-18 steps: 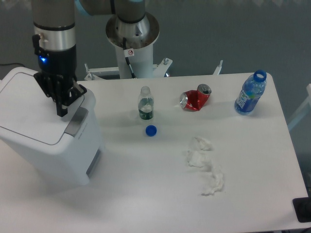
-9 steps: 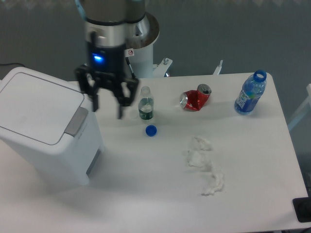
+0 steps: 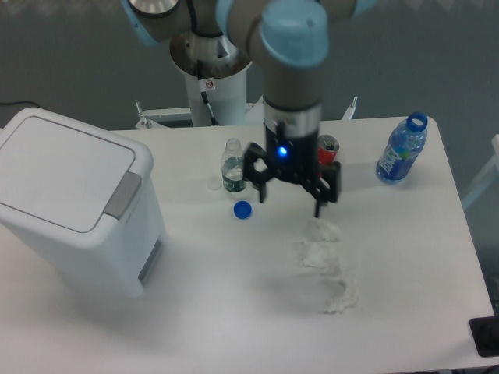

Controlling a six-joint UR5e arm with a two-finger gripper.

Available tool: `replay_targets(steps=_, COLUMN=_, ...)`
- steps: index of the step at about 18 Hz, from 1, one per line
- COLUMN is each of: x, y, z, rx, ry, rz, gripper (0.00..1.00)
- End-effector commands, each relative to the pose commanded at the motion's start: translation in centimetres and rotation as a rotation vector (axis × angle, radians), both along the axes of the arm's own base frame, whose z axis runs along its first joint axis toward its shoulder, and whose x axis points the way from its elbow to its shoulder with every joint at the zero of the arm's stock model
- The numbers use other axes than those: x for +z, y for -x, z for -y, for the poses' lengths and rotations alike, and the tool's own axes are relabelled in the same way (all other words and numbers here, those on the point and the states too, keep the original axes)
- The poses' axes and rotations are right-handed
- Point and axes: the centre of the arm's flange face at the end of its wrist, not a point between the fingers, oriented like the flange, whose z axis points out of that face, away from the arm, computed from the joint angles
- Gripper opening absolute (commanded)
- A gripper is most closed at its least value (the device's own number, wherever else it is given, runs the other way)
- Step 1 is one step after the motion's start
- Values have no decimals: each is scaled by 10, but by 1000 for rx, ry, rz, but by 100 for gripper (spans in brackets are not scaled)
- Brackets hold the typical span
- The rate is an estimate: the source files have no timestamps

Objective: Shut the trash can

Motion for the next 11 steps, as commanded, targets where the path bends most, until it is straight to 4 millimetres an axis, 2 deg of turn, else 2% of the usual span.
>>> replay_targets(steps=3, x=-33, y=33, z=14, rx=-80, ry=48, rz=31, gripper=100)
replay_targets(steps=4, x=-44, y=40, z=12, rx=-115, ry=70, rz=34, gripper=100)
replay_targets(steps=6, x=-45, y=54, z=9, rx=-138, ry=84, rz=22, gripper=100)
replay_targets(steps=11, x=-52, y=53, z=8, rx=-142, ry=97, rz=30, gripper=100)
